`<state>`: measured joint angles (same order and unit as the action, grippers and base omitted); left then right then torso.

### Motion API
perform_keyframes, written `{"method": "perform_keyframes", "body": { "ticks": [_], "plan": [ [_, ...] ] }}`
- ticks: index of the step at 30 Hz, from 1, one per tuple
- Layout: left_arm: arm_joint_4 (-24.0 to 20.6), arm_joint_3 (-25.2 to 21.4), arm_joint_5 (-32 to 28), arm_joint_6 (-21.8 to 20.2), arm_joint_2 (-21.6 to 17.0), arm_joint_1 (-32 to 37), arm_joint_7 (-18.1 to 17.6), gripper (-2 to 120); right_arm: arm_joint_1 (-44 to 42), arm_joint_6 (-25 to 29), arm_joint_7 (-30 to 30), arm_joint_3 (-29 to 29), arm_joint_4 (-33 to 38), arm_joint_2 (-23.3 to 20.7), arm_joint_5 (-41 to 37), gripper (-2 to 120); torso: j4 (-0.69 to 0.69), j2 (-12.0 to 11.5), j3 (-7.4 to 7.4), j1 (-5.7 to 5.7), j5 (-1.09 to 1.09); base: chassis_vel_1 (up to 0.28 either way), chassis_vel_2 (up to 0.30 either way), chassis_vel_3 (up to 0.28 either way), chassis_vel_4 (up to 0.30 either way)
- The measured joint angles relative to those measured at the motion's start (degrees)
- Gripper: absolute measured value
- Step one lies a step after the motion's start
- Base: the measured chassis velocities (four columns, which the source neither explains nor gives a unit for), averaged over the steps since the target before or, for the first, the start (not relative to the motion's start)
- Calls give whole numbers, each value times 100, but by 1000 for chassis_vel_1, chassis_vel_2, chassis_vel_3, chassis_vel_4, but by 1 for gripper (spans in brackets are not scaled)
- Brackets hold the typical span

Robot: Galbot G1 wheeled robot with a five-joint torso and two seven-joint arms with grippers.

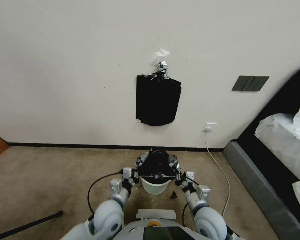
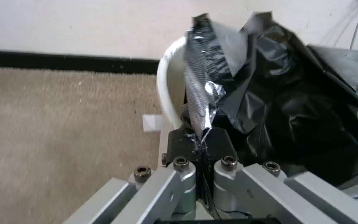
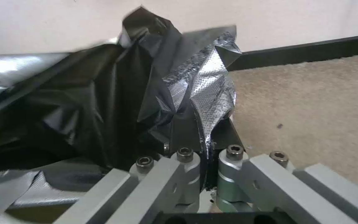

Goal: Place a trash bag onto the trash bin.

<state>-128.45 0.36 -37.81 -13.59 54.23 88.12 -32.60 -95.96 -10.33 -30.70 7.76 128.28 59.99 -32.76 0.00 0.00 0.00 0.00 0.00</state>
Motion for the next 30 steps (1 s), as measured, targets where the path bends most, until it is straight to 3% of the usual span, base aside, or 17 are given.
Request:
{"method": "perform_keyframes", "body": {
  "ticks": [3,15,30],
  "plan": [
    [-25,-86,197,59,53,306,60,0,-45,-159,-219,-67,-48,59,54,0,1,0,0,0,0,0,0,0,0],
    [366,-16,310,125,347,377,107,0,256,-548,-555,-134,-373,179,-423,0,0,0,0,0,0,0,0,0,0],
    [1249,74,391,360,602,-74,186,0,875,-329,-380,-289,-1373,377,-775,0,0,0,0,0,0,0,0,0,0]
  ]
}}
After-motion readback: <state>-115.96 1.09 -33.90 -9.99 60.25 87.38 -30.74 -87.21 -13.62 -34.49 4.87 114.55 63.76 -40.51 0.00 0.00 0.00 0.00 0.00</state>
